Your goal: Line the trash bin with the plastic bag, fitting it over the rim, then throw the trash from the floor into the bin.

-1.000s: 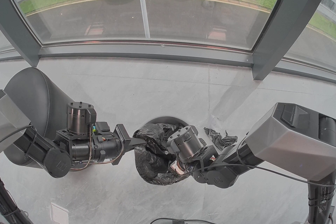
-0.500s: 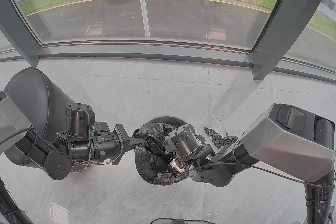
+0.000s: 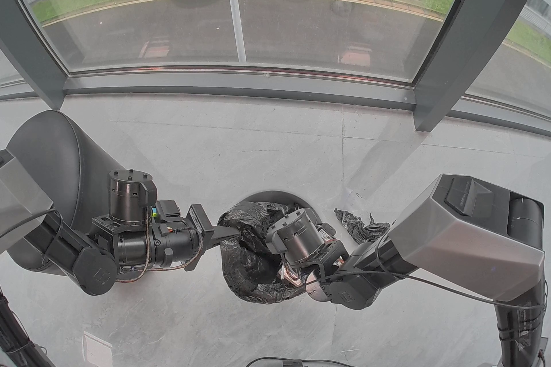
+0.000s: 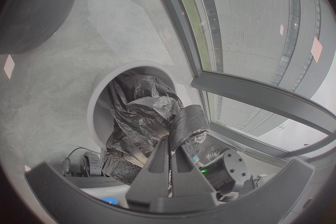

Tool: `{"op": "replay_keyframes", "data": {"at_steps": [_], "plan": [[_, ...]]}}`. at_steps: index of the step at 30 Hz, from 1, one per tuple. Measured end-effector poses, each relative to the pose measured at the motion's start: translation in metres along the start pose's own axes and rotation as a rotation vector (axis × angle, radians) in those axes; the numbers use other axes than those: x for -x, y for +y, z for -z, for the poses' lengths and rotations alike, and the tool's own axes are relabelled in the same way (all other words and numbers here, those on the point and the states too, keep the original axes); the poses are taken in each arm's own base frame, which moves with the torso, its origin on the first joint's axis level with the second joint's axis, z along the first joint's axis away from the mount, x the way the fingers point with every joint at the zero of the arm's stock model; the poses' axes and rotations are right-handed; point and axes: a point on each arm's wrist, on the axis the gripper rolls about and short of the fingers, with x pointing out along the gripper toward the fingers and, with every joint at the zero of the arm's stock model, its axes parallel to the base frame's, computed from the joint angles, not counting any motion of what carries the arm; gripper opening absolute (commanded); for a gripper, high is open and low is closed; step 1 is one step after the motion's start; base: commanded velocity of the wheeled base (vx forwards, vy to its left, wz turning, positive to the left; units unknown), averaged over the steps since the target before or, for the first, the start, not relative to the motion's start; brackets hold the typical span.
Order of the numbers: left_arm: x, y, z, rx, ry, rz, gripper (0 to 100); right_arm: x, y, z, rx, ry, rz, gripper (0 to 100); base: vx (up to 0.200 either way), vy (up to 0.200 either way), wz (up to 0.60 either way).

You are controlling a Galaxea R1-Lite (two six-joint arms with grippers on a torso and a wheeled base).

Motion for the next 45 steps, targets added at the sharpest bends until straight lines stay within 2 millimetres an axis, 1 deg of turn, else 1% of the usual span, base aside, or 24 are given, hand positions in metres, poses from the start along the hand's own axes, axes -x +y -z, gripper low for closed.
{"op": "replay_keyframes", "data": {"at_steps": [10,13,14,25,32,38,42,43,45], "plan": [[0.0,0.0,0.0,0.0,0.0,-0.001,0,0.002,0.005,-0.009,0.017,-0.027,-0.004,100,0.0,0.0,0.0],[0.0,0.0,0.0,0.001,0.001,0.0,0,0.0,0.006,-0.009,0.02,-0.028,-0.003,100,0.0,0.0,0.0],[0.0,0.0,0.0,0.001,0.001,0.0,0,-0.001,0.007,-0.009,0.021,-0.027,-0.003,0,0.0,0.0,0.0],[0.001,0.001,0.001,0.002,0.002,-0.003,0,-0.01,0.009,-0.007,0.017,-0.016,0.002,0,0.0,0.0,0.0],[0.001,0.001,0.001,0.003,0.001,-0.003,0,-0.014,0.002,-0.006,0.001,-0.012,0.015,0,0.0,0.0,0.0],[0.002,0.002,0.002,0.006,0.003,-0.007,0,-0.01,-0.008,-0.01,-0.024,-0.024,0.028,0,0.0,0.0,0.0],[0.002,0.003,0.002,0.007,0.003,-0.009,0,-0.005,-0.011,-0.012,-0.038,-0.034,0.024,0,0.0,0.0,0.0],[0.002,0.003,0.002,0.007,0.003,-0.009,0,-0.004,-0.012,-0.012,-0.039,-0.038,0.022,100,0.0,0.0,0.0],[0.002,0.002,0.002,0.007,0.003,-0.009,0,-0.001,-0.011,-0.013,-0.035,-0.042,0.017,100,0.0,0.0,0.0]]}}
